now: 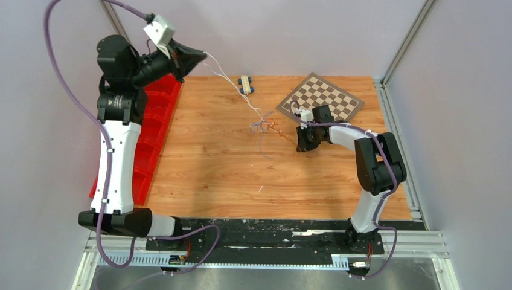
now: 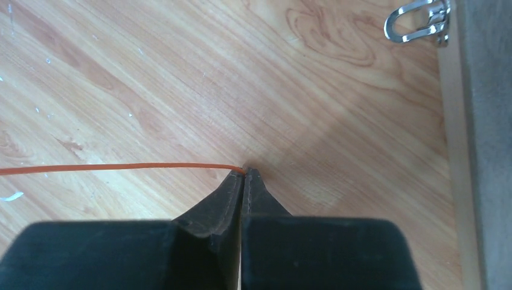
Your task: Untangle the cables
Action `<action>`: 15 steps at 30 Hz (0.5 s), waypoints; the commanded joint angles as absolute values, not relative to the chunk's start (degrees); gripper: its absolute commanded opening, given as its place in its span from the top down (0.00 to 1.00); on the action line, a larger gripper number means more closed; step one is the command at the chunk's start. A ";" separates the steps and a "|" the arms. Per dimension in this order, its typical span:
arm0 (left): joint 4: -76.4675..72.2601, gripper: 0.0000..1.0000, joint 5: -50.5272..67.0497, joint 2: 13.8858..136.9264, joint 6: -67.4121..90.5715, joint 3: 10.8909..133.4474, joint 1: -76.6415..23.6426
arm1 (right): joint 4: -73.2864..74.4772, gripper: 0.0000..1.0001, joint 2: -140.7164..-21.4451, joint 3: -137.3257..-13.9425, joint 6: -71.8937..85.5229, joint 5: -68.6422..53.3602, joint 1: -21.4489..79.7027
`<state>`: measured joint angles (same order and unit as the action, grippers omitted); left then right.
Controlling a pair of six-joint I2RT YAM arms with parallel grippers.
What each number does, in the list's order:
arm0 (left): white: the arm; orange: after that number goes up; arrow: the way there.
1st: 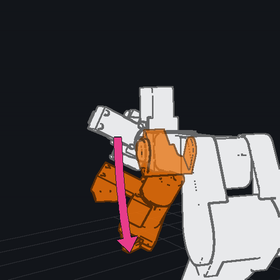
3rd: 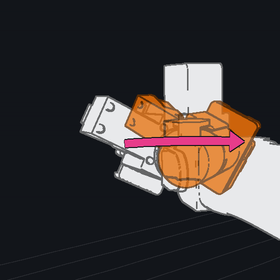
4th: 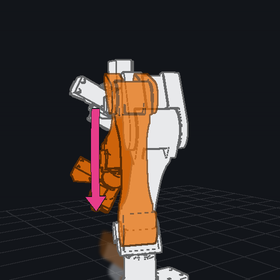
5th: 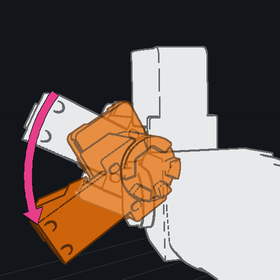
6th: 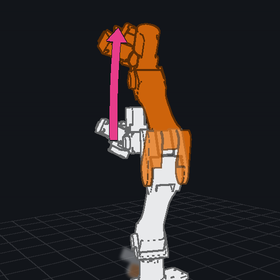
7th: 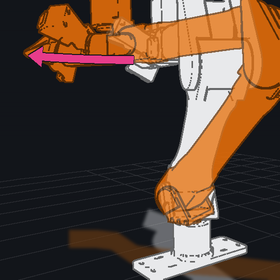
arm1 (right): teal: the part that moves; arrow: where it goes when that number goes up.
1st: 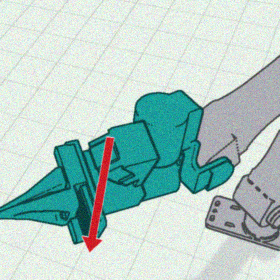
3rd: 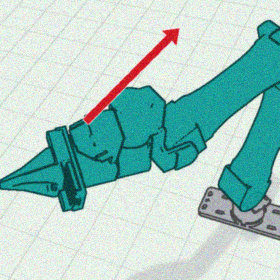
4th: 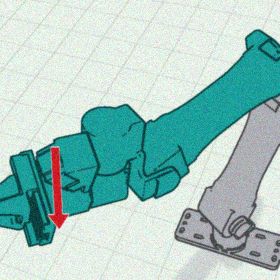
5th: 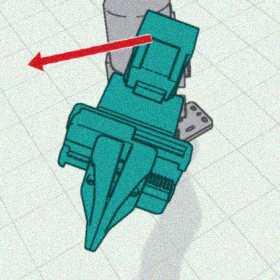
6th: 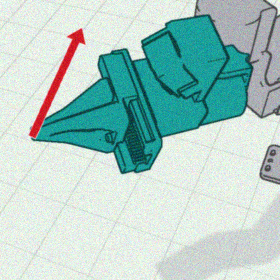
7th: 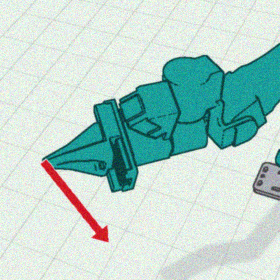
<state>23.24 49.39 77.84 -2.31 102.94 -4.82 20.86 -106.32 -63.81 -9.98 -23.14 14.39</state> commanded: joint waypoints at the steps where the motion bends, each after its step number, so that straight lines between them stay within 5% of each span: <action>1: 12.73 1.00 46.16 79.30 5.30 109.86 -0.99 | 22.20 1.00 -107.87 -62.76 -15.13 -13.44 13.68; 15: 8.74 1.00 25.41 88.86 9.15 127.59 10.05 | 22.81 1.00 -104.88 -57.40 -23.00 -9.50 4.43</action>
